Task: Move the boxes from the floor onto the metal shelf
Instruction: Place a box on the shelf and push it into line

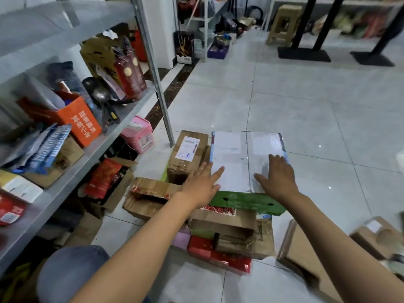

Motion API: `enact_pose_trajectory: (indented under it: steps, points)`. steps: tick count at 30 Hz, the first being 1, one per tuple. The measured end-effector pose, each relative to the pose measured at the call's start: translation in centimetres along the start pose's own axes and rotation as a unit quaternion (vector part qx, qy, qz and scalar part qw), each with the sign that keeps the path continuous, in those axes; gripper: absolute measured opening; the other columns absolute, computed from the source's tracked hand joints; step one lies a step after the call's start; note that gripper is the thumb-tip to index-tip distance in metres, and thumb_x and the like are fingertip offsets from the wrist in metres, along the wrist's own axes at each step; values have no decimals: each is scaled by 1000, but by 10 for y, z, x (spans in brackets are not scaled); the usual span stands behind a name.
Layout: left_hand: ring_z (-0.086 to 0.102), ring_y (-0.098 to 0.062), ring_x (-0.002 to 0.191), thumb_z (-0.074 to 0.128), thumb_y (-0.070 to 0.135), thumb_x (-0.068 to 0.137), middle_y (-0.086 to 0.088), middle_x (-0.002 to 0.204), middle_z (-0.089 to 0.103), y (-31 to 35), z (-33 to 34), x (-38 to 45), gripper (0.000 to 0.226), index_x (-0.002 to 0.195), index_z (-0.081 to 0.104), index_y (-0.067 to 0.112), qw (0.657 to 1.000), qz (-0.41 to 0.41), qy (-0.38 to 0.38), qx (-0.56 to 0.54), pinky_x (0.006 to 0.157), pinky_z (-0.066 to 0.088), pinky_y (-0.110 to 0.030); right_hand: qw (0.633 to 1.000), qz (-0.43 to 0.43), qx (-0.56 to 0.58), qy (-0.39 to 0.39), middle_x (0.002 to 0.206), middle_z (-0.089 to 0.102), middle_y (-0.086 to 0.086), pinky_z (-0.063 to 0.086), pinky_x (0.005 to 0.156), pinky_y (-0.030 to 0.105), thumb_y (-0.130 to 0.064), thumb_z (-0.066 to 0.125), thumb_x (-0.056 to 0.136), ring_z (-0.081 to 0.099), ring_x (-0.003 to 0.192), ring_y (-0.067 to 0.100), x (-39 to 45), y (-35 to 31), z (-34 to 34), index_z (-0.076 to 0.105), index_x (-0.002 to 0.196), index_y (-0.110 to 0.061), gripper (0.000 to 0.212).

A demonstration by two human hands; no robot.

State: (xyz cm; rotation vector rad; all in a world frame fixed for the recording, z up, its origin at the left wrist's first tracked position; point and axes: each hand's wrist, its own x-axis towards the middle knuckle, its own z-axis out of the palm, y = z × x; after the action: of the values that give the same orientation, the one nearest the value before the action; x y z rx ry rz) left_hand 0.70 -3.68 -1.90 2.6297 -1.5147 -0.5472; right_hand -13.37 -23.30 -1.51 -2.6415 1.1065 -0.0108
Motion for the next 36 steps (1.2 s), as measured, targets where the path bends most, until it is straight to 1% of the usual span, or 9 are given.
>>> enact_pose_trajectory:
  steps: [4,8,13,16,19,25,31,34,36]
  points:
    - [-5,-28,148,27,45,102,-7,160,-9,11,5,7,56,149,-3,44,984,-81,-36,-157,116,14,-47,996,82,44,-6,150,33,23,27,114,49,-63,64,78,25,141,37,2,22,0,26,147,-3,99]
    - [12,-32,146,28,38,103,-9,160,-6,16,11,9,56,149,-4,46,972,-96,-59,-204,110,29,-44,973,158,162,-43,152,28,18,30,111,54,-67,70,70,25,142,35,2,30,10,18,149,-7,113]
    - [18,-24,145,39,32,102,-1,161,7,17,8,11,69,151,-9,30,934,-141,-51,-325,114,24,-38,962,161,219,-26,144,38,15,40,101,48,-58,77,69,40,131,35,6,28,11,20,147,-8,109]
    - [21,-24,144,42,29,102,3,160,13,17,8,7,71,152,-8,28,921,-144,-37,-360,112,24,-35,958,157,239,-6,135,46,14,46,94,47,-53,81,66,48,123,35,5,28,9,27,142,-10,103]
    - [26,-21,142,47,26,100,5,157,21,12,12,1,71,153,1,28,905,-144,-22,-399,111,27,-32,952,141,273,4,131,51,11,45,82,37,-41,84,66,53,116,34,2,30,5,31,138,-12,94]
    - [29,-16,140,52,25,98,6,155,27,-1,2,-10,65,152,18,24,899,-142,25,-415,111,29,-30,947,117,299,2,117,55,2,40,75,31,-41,83,68,51,95,20,-9,20,-1,44,126,-15,74]
    - [29,-12,140,53,30,97,6,155,28,-25,-38,-26,56,148,30,27,909,-123,70,-393,116,26,-31,947,89,308,12,106,50,-5,40,72,33,-48,79,70,50,92,18,-10,-14,-33,49,112,-20,59]
    - [37,-6,131,53,29,97,7,149,37,-36,-68,-41,51,145,37,27,905,-116,114,-393,106,31,-21,940,72,331,30,104,50,-6,40,72,33,-49,80,69,51,91,18,-11,-39,-51,49,110,-20,59]
    - [37,-8,132,53,30,97,7,147,39,-44,-91,-51,48,143,39,30,907,-106,148,-381,107,32,-24,931,55,358,48,105,49,-6,39,74,32,-48,81,69,49,92,17,-12,-59,-63,50,110,-21,58]
